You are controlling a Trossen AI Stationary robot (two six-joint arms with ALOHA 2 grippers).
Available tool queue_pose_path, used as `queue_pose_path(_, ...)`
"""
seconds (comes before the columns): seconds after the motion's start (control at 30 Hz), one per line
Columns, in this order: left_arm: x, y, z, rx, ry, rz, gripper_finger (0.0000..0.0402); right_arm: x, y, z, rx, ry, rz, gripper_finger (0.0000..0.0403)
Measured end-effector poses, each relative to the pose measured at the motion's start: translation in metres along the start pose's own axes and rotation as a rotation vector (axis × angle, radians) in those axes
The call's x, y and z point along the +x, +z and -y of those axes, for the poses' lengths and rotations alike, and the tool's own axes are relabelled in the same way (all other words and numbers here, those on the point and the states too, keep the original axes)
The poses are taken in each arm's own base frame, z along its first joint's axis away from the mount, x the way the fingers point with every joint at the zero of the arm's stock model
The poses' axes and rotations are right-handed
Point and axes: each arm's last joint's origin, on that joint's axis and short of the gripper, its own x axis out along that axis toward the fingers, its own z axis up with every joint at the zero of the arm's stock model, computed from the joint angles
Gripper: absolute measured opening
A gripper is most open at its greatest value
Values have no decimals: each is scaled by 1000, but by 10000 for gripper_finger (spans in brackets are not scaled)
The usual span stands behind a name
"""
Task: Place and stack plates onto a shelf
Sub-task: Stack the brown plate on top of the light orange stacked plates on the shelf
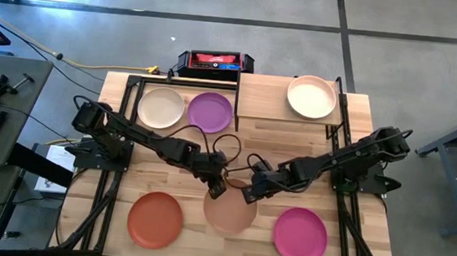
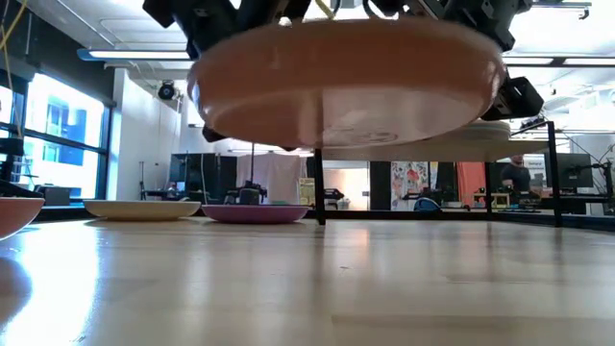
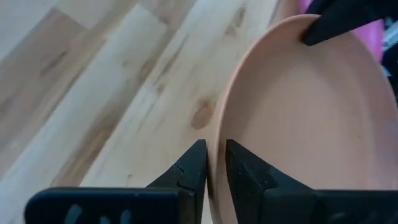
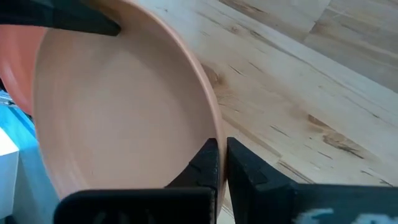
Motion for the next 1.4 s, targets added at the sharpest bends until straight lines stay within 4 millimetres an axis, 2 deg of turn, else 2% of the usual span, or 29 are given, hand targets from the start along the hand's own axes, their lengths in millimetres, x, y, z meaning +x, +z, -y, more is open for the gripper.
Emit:
queue_pose_path(0.4, -1, 12, -10, -61, -95, -65, 85, -5, 0, 4, -18, -32, 4, 0)
queue_pose_path(0.8, -3, 21, -15, -53, -161, -76, 85, -39, 0, 18, 20, -118, 25, 0)
queue_pose_path(1.17, -37, 42, -20, 43, -156, 96, 85, -57, 0, 30, 61, -203, 34, 0)
queue_pose_path(1.4, -42, 47, -25, 58, -136, 119, 85, -68, 3, 35, 67, -216, 59, 0)
